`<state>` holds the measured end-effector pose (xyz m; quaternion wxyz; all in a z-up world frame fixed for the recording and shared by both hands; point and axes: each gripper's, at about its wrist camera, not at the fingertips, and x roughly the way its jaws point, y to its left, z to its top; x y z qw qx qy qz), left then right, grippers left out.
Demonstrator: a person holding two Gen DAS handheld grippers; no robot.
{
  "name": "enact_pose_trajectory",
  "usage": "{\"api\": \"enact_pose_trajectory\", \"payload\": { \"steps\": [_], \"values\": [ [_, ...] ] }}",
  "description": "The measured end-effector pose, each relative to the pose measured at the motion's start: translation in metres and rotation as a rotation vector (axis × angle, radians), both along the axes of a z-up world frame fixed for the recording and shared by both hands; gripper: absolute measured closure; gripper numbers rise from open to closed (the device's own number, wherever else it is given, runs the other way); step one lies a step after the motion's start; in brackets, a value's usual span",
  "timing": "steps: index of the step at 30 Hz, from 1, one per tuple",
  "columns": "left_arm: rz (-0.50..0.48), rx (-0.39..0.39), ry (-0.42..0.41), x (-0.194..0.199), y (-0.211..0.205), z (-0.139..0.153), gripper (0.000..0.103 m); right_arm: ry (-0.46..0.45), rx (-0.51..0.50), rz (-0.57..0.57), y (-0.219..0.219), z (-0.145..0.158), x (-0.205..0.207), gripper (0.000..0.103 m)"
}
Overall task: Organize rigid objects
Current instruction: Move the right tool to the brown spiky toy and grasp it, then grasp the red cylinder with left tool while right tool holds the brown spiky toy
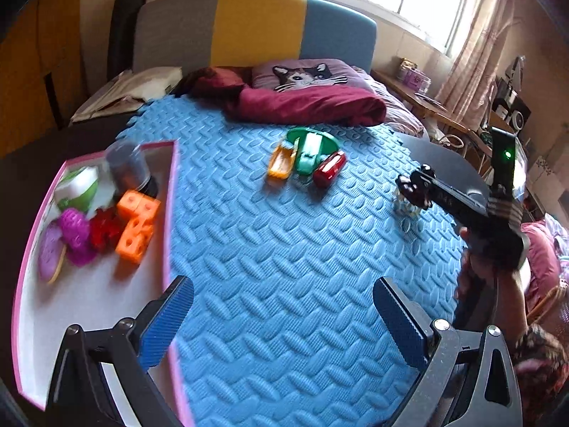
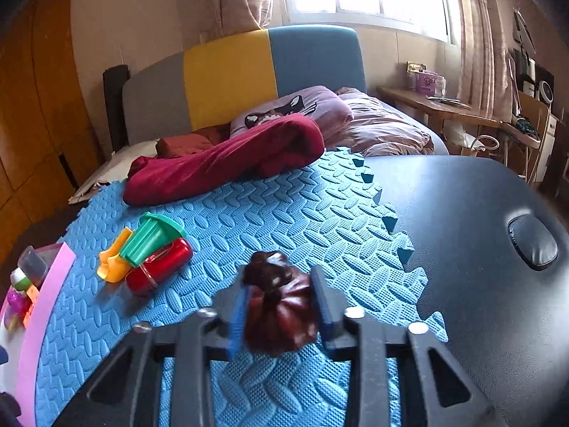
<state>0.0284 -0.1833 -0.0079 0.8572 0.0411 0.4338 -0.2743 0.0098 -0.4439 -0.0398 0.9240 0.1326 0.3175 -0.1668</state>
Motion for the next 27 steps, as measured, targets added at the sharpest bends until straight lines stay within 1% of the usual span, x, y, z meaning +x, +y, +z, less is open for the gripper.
{"api": "enact_pose_trajectory", "payload": {
  "steps": [2,6,9,11,16,18,20,21,24,25,26,27],
  "values": [
    [-0.016,0.006,-0.02,0.004,-0.013,0.001,0.001,0.003,-0.012,-0.005,0.002,0.0,-0.005,0.087],
    [-0.057,0.035,-0.069,0.016,-0.042,0.0,0.002,-0.025,0.048,-0.012,0.0,0.0,-0.026,0.09],
    [-0.083,0.037,-0.087,0.028,-0.064,-0.001,0.002,-0.044,0.062,-0.014,0.001,-0.002,-0.038,0.09],
    [-0.104,0.038,-0.106,0.038,-0.08,0.0,0.006,-0.052,0.064,-0.018,0.002,-0.002,-0.042,0.093],
    [-0.187,0.058,-0.137,0.059,-0.119,-0.003,0.012,-0.063,0.076,-0.02,0.0,-0.002,-0.045,0.093],
    [-0.217,0.098,-0.166,0.065,-0.134,-0.008,0.016,-0.064,0.079,-0.019,-0.001,-0.002,-0.044,0.092],
    [-0.255,0.138,-0.191,0.07,-0.147,-0.013,0.023,-0.066,0.08,-0.021,-0.001,-0.003,-0.045,0.092],
    [-0.269,0.154,-0.2,0.072,-0.152,-0.015,0.024,-0.067,0.084,-0.019,-0.001,-0.003,-0.045,0.092],
    [-0.278,0.186,-0.198,0.083,-0.161,-0.024,0.028,-0.07,0.089,-0.015,-0.002,-0.004,-0.045,0.092],
    [-0.28,0.188,-0.189,0.086,-0.162,-0.027,0.031,-0.069,0.09,-0.014,-0.002,-0.004,-0.045,0.092],
    [-0.283,0.191,-0.19,0.089,-0.164,-0.029,0.031,-0.068,0.088,-0.013,-0.002,-0.004,-0.045,0.092],
    [-0.285,0.199,-0.208,0.09,-0.166,-0.029,0.032,-0.066,0.085,-0.014,-0.001,-0.004,-0.045,0.092]
  ]
}}
